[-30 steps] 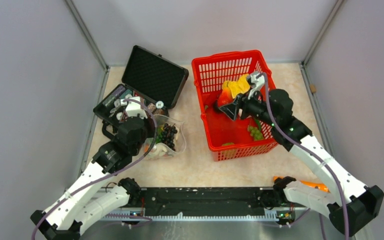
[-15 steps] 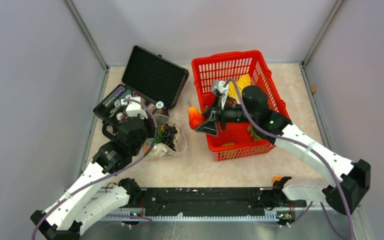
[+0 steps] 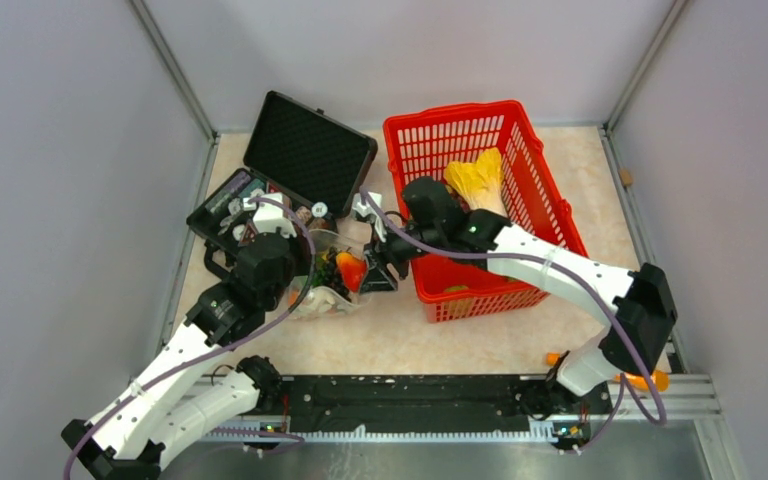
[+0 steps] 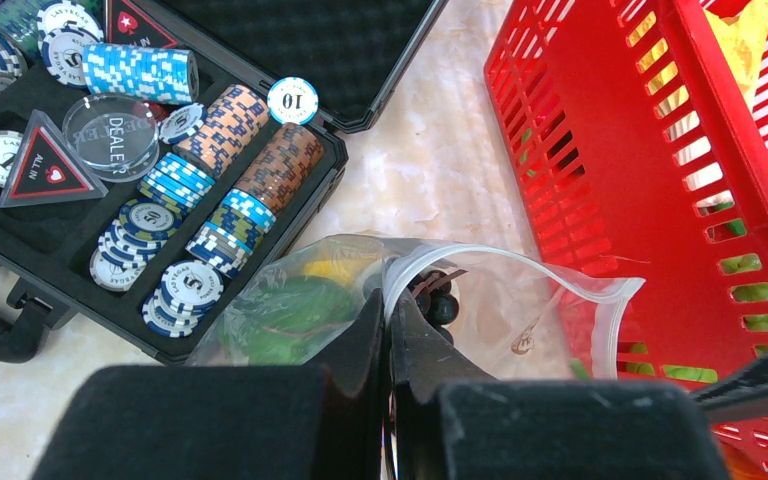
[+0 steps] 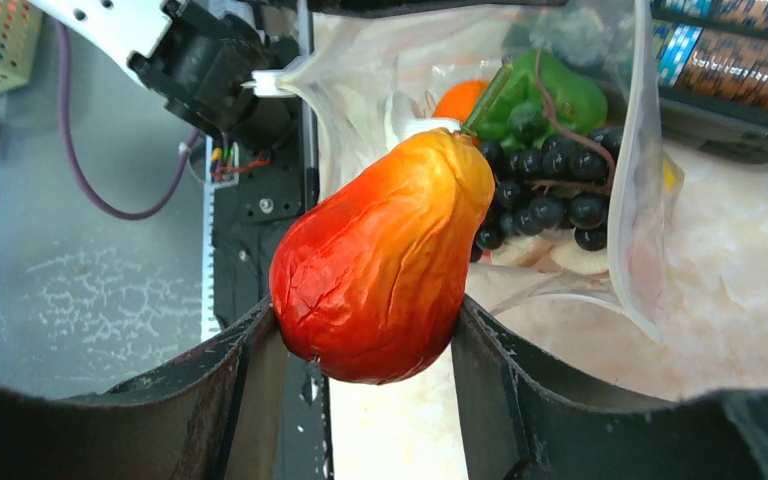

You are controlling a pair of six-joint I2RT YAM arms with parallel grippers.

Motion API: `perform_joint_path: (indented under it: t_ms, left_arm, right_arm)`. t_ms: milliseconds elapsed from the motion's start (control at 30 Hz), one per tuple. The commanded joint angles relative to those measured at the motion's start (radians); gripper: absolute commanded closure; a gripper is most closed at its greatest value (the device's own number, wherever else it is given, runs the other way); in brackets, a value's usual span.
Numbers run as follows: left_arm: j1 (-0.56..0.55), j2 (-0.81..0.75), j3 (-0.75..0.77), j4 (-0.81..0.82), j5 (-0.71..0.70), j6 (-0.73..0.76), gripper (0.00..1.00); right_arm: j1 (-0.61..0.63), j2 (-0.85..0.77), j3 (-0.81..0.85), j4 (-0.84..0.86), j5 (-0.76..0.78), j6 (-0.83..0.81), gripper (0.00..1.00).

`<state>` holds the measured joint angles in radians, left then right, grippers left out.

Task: Place the food in the zip-top bag and seal the zipper
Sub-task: Place the fake fruit in the zipper food storage bag.

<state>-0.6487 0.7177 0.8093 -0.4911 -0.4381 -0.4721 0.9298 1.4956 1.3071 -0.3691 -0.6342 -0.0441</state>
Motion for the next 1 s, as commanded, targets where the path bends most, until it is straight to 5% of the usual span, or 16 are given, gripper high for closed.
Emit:
perform_joint_path:
  t_ms: [0,267,533,767,967]
  left_arm:
    - [0.006,-0.009,0.017,0.036,-0.003,0.003,0.98]
    - [0.006,-0.007,0.022,0.039,-0.001,0.004,0.98]
    - [0.006,-0.022,0.013,0.028,-0.015,-0.003,0.98]
    - [0.005,-0.015,0.018,0.026,-0.014,0.0,0.98]
    - [0.007,-0.019,0.016,0.024,-0.015,0.0,0.98]
  right_arm:
    - [0.021,0.045,0.097,-0.058,0.026,-0.056,0.68]
    - [0.027,0.143,0.186,-0.061,0.052,-0.048,0.62]
    - [0.054,0.188,0.245,-0.13,0.08,-0.069,0.35]
    - [0.058,0.09,0.172,-0.01,0.114,-0.018,0.28]
    - [0.023,-0.11,0.006,0.193,0.388,0.133,0.27]
